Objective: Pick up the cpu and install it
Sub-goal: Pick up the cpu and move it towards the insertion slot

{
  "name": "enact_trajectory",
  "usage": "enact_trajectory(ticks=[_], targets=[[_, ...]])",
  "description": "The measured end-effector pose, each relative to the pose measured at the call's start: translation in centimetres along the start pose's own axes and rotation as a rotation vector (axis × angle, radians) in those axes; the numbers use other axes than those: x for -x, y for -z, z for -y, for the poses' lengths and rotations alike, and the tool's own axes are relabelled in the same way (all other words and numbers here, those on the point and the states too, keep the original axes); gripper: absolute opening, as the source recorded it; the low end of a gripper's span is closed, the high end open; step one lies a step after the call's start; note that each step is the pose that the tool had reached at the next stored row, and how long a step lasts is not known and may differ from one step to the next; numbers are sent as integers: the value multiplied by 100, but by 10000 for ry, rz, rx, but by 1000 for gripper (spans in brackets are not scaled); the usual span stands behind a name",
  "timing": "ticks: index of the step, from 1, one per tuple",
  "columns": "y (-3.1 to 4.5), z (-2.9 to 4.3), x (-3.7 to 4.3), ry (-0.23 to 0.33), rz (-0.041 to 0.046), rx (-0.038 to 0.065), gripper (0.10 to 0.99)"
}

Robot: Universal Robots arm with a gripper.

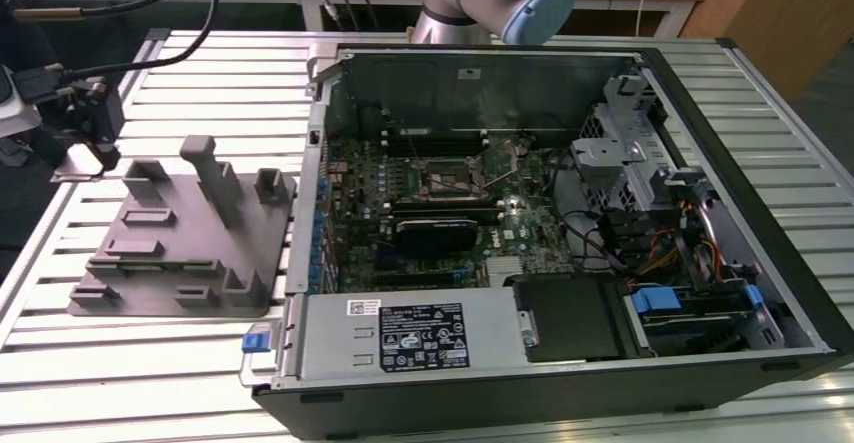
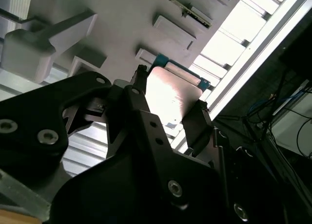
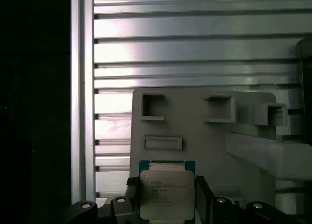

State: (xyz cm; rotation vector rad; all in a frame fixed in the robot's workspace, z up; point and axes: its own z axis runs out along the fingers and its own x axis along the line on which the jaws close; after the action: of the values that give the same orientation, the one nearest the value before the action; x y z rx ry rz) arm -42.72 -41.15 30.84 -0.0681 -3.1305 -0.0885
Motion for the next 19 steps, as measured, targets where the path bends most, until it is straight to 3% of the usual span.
enact_trajectory(ticks=[19], targets=[[467, -27, 5, 0, -1, 0, 541]])
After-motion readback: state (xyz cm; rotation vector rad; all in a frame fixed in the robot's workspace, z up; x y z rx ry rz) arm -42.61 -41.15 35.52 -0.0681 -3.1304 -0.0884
